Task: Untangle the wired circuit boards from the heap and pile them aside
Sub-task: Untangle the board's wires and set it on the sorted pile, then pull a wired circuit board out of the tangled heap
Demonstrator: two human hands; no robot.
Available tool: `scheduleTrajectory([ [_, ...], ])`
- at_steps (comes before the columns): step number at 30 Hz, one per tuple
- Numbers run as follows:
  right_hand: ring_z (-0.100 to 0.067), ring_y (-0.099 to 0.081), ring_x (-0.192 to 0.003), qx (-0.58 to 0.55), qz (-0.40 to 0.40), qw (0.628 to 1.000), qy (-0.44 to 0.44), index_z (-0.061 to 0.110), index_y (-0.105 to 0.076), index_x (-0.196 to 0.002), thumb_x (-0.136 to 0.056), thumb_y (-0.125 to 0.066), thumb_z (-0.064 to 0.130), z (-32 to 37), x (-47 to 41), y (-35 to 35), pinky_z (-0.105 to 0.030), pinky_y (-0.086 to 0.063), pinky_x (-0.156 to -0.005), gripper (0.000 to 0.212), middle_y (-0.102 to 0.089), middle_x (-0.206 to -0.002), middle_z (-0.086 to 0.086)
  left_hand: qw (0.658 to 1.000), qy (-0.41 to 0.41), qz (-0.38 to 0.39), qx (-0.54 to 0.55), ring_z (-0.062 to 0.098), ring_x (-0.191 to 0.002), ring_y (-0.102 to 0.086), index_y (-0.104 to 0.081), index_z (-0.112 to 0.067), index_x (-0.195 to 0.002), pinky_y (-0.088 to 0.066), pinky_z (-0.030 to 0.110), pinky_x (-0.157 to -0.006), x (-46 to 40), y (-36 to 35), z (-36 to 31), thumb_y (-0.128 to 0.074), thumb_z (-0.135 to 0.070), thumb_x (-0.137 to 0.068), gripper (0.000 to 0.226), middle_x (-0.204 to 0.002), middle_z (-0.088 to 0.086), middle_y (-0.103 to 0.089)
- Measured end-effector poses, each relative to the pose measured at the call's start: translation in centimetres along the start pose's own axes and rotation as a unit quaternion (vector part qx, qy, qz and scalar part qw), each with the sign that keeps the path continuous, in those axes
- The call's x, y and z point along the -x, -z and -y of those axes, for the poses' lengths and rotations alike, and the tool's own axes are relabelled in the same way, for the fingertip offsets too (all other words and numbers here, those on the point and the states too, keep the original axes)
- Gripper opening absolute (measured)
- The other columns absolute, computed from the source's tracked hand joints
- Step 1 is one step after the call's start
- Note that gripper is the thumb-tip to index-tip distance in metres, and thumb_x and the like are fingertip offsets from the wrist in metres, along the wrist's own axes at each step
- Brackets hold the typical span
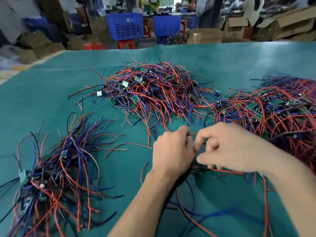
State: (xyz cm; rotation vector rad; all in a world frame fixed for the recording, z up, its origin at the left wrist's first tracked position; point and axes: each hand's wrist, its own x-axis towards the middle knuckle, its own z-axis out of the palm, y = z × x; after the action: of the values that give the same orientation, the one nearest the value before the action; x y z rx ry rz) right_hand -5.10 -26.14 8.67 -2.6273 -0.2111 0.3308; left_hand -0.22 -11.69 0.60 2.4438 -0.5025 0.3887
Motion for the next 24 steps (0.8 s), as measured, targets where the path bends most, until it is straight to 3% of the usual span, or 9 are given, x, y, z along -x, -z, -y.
scheduleTrajectory([
  [2,-0.004,-0.058,-0.058,0.056,-0.027,0.998,-0.004,0.027,-0.065,-0.090,-0.076,-0.079,0.038,-0.1,-0.7,-1.6,-0.023,-0.046,-0.061,0.022,-0.070,-0.059,0.010,0.998,0.049,-0.046,0.016,0.044,-0.077,-0.059,-0.058,-0.021,-0.094,-0.050,0.044,-0.066,-0.2,0.4,0.4,-0.048,-0.030,-0.090,0.014,-0.079,0.016,-0.068],
  [7,-0.007,-0.038,-0.057,0.060,-0.123,0.990,0.014,0.038,-0.057,-0.063,-0.084,-0.075,0.053,-1.2,-1.1,-4.2,-0.038,-0.051,-0.071,0.031,-0.057,-0.053,0.017,0.984,0.109,-0.109,0.093,0.044,-0.071,-0.056,-0.058,-0.020,-0.093,-0.050,0.049,-0.069,-0.7,1.0,0.5,-0.044,-0.030,-0.095,0.017,-0.068,0.014,-0.065],
  [12,-0.031,-0.052,-0.061,0.068,-0.282,0.954,0.072,0.029,-0.060,-0.095,-0.095,-0.066,0.040,-1.4,-1.2,-5.2,-0.044,-0.052,-0.064,0.013,-0.059,-0.057,0.001,0.965,0.097,-0.145,0.198,0.024,-0.057,-0.047,-0.058,-0.017,-0.078,-0.047,0.043,-0.061,-0.7,1.2,0.2,-0.053,-0.026,-0.094,0.019,-0.054,0.001,-0.050],
  [14,-0.035,-0.062,-0.066,0.039,-0.344,0.932,0.106,0.024,-0.062,-0.096,-0.097,-0.065,0.032,-1.5,-1.3,-5.1,-0.045,-0.053,-0.062,0.008,-0.068,-0.068,0.000,0.964,0.086,-0.118,0.224,0.017,-0.058,-0.049,-0.061,-0.017,-0.078,-0.047,0.039,-0.064,-0.7,1.3,0.1,-0.055,-0.024,-0.094,0.018,-0.059,-0.001,-0.056],
  [17,-0.028,-0.070,-0.067,-0.009,-0.436,0.889,0.141,0.018,-0.068,-0.096,-0.096,-0.072,0.018,-1.8,-1.1,-4.5,-0.045,-0.056,-0.062,0.004,-0.074,-0.078,0.007,0.967,0.065,-0.029,0.246,0.020,-0.065,-0.061,-0.064,-0.010,-0.077,-0.049,0.033,-0.062,-0.7,1.3,0.0,-0.052,-0.022,-0.095,0.024,-0.069,0.002,-0.065],
  [20,-0.026,-0.074,-0.072,-0.029,-0.494,0.858,0.136,0.014,-0.071,-0.100,-0.094,-0.073,0.012,-2.5,-1.2,-4.2,-0.045,-0.059,-0.066,0.007,-0.076,-0.084,0.005,0.915,0.104,0.070,0.383,0.018,-0.053,-0.063,-0.067,-0.006,-0.083,-0.041,0.020,-0.041,-0.6,1.3,-0.5,-0.048,-0.017,-0.101,0.028,-0.070,0.004,-0.069],
  [24,-0.021,-0.071,-0.072,-0.051,-0.513,0.848,0.122,0.013,-0.076,-0.105,-0.092,-0.071,0.013,-2.6,-1.5,-4.4,-0.033,-0.055,-0.072,0.014,-0.077,-0.088,0.001,0.831,0.131,0.119,0.528,0.017,-0.064,-0.068,-0.070,0.004,-0.100,-0.043,0.020,-0.042,-0.7,1.5,-0.7,-0.055,-0.013,-0.100,0.022,-0.087,0.019,-0.068],
])
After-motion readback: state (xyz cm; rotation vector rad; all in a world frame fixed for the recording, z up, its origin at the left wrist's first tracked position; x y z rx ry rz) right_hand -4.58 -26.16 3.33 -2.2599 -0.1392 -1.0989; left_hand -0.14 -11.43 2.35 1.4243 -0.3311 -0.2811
